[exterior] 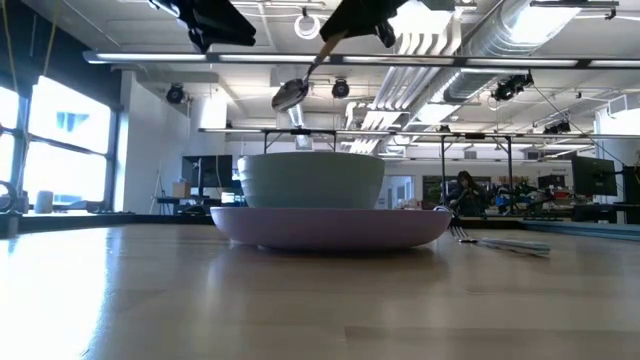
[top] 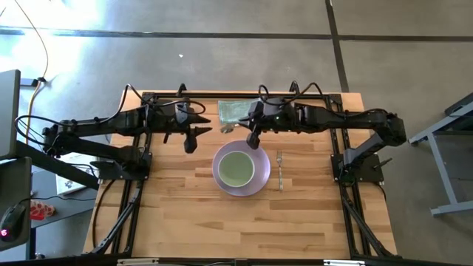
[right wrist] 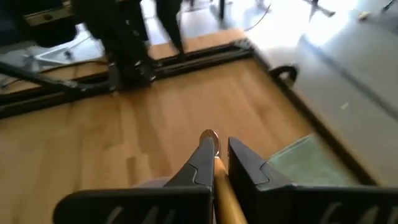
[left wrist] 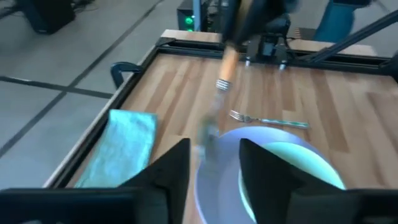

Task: Set table place
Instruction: Put the yellow spoon into the green bowl

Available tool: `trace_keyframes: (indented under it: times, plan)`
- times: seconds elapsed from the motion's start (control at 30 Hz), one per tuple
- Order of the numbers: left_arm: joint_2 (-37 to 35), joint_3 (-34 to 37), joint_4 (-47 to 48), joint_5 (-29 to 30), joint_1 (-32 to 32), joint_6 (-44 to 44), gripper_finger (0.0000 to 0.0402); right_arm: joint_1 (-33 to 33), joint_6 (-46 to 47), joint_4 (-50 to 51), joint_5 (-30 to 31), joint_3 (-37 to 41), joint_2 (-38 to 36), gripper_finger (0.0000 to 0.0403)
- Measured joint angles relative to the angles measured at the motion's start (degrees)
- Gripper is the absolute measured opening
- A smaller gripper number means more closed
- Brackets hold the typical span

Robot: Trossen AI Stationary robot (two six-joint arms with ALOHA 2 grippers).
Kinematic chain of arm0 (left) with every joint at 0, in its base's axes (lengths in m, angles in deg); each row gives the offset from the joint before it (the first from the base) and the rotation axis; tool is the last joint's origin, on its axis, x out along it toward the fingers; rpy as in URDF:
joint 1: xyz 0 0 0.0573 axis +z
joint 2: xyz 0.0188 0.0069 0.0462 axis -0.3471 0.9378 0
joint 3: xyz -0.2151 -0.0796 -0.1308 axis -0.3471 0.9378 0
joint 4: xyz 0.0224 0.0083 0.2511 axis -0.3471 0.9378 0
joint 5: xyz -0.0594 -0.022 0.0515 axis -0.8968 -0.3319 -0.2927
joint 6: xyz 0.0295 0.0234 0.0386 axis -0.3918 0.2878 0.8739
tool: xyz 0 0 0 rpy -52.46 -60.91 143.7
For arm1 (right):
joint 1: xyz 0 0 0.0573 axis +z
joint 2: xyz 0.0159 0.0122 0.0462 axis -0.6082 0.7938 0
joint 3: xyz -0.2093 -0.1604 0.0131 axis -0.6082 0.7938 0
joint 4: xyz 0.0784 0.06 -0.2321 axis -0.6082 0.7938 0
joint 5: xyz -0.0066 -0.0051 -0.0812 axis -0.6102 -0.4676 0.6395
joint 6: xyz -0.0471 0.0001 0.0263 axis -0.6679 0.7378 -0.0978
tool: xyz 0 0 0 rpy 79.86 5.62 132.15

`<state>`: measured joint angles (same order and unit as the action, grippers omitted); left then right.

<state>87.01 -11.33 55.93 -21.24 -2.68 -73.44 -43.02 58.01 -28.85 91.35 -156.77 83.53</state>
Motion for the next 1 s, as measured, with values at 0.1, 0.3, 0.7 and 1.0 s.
trace_keyframes:
  times: [0.1,0.3,0.7,1.0]
  plan:
    - [-0.2,0.0,0.0,2.7,0.0,0.8,0.0159,0.1,4.4,3.5,-4.6,0.0,0.4,0.0001]
    - [-0.2,0.0,0.4,5.2,0.0,2.7,0.0197,3.7,11.0,9.5,-5.9,0.9,3.7,0.0001]
    - [-0.2,0.0,3.2,4.2,0.0,3.6,0.0201,6.5,21.9,-2.2,-3.9,12.4,4.6,0.0000]
    - [-0.2,0.0,4.5,2.9,0.0,3.2,0.0202,7.2,25.6,-1.8,-2.7,12.4,6.9,0.0000]
